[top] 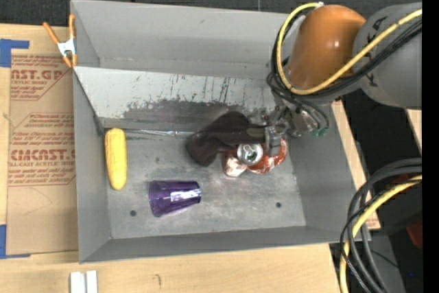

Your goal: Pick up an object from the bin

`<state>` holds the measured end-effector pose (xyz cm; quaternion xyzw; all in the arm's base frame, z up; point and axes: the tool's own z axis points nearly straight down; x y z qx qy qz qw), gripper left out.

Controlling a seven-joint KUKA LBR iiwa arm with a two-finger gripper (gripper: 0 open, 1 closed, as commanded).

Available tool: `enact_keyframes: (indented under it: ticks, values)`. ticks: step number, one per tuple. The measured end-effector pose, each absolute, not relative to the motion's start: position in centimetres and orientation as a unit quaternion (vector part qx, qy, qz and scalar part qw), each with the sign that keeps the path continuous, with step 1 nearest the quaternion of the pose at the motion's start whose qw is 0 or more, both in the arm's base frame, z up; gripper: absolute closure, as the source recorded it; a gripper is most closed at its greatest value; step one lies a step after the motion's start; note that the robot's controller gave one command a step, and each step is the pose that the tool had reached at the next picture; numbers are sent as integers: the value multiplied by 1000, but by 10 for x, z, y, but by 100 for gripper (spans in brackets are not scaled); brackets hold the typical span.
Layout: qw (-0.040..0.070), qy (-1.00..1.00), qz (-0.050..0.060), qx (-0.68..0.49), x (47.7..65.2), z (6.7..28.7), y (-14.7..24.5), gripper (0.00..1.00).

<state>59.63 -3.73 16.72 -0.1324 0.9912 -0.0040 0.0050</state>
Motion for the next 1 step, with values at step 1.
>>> enact_keyframes:
  ticks: [1]
  values:
    - [17,979,-4,-202,585,160,-43,0]
